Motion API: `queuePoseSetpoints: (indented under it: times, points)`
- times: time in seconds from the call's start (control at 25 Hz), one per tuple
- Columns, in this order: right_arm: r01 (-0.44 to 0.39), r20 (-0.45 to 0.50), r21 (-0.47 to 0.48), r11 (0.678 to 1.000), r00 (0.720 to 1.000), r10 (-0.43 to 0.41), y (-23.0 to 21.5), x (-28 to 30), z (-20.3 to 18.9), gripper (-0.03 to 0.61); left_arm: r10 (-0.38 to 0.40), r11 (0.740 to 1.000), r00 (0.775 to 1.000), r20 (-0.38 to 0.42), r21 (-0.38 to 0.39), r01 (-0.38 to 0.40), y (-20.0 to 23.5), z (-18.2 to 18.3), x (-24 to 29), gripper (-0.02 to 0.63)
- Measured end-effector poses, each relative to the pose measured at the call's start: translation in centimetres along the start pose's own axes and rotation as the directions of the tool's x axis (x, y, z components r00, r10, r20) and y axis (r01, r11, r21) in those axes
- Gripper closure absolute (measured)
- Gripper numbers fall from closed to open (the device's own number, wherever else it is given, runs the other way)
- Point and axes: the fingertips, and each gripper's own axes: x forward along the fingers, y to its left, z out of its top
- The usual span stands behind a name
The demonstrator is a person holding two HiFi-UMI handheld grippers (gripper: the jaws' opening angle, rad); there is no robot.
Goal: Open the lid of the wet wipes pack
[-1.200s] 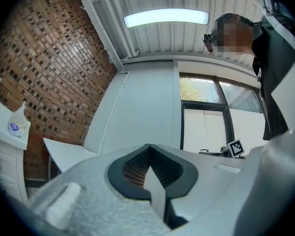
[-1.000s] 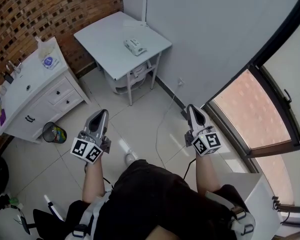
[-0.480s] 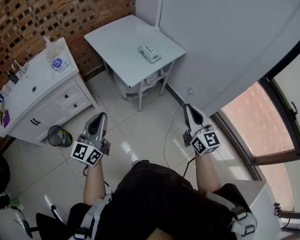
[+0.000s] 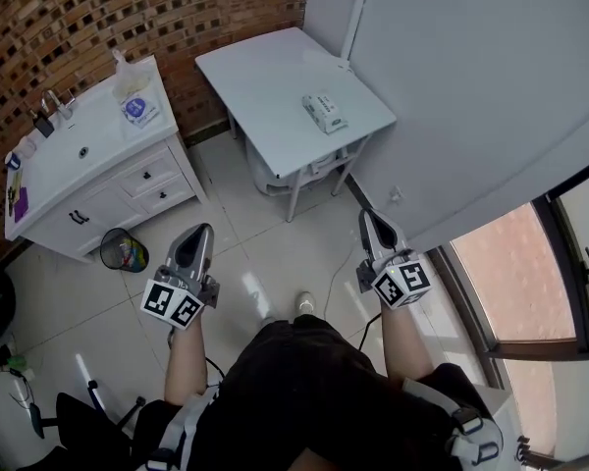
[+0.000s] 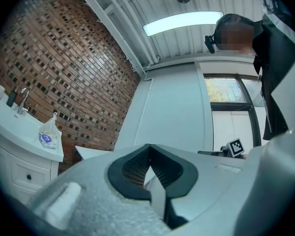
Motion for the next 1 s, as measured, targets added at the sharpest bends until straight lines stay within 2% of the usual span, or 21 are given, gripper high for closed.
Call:
queuePoseSetpoints:
  times: [0.36,0.48,0.64,0.8,1.0]
  points:
    - [-0.085,0.027,0.008,0.996,0.996,0.085,-2.9,4.7,1.5,0.572,0.100,0.994,0.994,0.039,0.037,-0.101,1.0,0.8,1.9,0.614]
    - [-0.079,0.061,0.036,0.996,0.995,0.077,-4.8,5.0,2.4,0.572,0.094,0.994,0.995,0.033,0.049,-0.096,0.1,0.3,4.1,0.614]
    - [-0.089,0.061,0.006,0.996,0.994,0.089,-6.9,5.8,2.4,0.572,0.076,0.995,0.997,0.017,0.064,-0.077,-1.1,-0.5,7.0,0.614]
    - [-0.088,0.086,0.061,0.994,0.993,0.083,-9.0,5.9,3.3,0.574,0.109,0.992,0.994,0.014,0.066,-0.110,-1.3,-1.3,8.8,0.614]
    - [-0.088,0.068,0.033,0.996,0.994,0.085,-12.0,5.8,3.3,0.572,0.124,0.991,0.992,0.001,0.044,-0.124,-2.6,-3.3,10.7,0.612]
